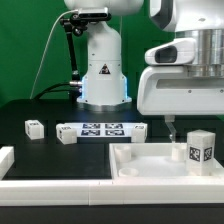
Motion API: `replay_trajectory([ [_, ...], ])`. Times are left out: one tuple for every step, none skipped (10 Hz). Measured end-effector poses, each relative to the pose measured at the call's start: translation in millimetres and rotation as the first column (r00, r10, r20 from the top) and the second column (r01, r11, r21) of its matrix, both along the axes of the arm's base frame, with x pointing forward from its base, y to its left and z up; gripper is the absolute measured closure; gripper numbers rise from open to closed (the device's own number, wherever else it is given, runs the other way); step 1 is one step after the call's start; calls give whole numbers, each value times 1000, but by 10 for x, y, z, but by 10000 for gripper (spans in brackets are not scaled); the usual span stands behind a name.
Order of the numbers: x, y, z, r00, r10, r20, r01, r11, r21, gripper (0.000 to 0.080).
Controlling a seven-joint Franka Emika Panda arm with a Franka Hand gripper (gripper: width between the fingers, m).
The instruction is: Assemble one leg
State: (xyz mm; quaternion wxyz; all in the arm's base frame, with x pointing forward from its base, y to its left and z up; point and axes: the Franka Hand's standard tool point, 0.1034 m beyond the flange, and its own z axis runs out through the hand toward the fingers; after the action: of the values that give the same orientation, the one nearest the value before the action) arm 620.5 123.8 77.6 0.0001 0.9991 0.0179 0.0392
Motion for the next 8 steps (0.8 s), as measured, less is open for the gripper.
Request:
replay_trajectory([
  [8, -8, 4, 995, 96, -3, -96, 995, -15, 150],
  [10, -19, 2, 979, 202, -5, -202, 979, -24, 150],
  [12, -25, 3, 956, 292, -7, -292, 956, -31, 150],
  [13, -35, 3, 935, 355, -9, -355, 934, -36, 150],
  [12, -36, 1, 927, 375, -10, -375, 926, -37, 167],
  [11, -34, 0, 935, 354, -9, -354, 935, -34, 167],
  [10, -34, 0, 944, 329, -8, -329, 944, -32, 363],
  [10, -35, -1, 944, 331, -8, -331, 943, -32, 363],
])
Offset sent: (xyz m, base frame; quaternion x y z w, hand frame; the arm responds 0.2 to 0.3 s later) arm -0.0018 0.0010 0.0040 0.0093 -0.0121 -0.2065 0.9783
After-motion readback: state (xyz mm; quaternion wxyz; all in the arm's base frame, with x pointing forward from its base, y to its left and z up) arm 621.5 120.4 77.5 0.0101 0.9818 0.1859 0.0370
